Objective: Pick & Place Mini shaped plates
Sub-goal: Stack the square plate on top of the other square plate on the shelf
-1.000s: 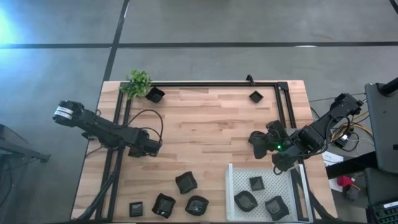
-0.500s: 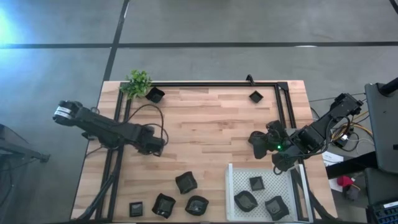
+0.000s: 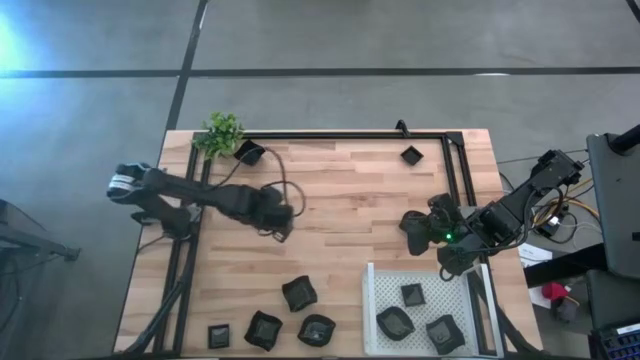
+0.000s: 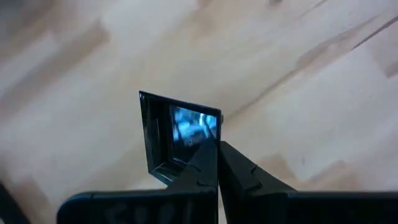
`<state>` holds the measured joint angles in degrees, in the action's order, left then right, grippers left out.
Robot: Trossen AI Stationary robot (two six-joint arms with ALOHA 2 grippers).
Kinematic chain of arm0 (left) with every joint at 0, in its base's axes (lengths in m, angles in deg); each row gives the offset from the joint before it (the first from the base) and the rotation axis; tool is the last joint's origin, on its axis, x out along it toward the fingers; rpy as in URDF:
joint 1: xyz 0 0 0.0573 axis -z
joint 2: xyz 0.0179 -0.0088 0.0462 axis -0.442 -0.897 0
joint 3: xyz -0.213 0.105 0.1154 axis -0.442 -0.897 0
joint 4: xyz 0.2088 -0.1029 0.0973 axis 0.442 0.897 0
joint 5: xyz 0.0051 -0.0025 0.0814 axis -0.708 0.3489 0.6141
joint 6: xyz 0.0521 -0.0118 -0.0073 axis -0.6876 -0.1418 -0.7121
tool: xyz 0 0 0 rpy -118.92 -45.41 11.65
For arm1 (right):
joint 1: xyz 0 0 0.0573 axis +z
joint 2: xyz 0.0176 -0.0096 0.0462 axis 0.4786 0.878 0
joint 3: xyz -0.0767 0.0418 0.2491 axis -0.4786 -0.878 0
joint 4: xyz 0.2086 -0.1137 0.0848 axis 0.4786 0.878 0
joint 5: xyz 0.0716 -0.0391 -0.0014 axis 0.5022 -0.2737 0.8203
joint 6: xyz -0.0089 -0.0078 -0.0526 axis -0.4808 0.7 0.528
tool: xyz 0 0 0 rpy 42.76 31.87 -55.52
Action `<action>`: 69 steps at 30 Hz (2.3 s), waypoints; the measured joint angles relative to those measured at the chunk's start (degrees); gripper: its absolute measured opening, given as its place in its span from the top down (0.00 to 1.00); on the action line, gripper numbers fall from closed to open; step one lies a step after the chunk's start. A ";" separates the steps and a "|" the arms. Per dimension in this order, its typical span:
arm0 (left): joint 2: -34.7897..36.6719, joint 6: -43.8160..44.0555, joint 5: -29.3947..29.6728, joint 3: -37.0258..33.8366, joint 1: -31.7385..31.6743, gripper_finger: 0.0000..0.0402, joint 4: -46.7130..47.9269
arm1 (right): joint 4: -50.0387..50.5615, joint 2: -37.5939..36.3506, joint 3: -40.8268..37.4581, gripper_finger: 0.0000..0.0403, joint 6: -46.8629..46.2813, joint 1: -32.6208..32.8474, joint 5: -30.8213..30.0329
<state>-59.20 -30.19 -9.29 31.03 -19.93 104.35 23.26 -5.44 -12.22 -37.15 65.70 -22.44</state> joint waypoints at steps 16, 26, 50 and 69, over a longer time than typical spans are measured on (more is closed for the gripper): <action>-27.36 -44.78 3.25 28.39 -6.18 1.00 -6.77 | 0.04 0.00 0.00 0.85 0.91 0.00 0.00; -34.68 -50.60 3.35 31.54 -6.14 1.00 -9.27 | 0.08 0.00 0.00 0.85 1.09 -0.04 0.01; -35.53 -47.98 -0.82 28.12 -5.83 1.00 -15.55 | 0.07 0.00 0.00 0.85 1.09 -0.02 0.01; -35.34 -45.91 -3.23 26.33 -5.81 0.99 -16.77 | -0.10 0.00 0.00 0.85 0.43 0.00 0.07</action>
<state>-94.54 -76.10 -12.52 57.35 -25.74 87.57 23.16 -5.44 -12.22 -36.72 65.70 -22.38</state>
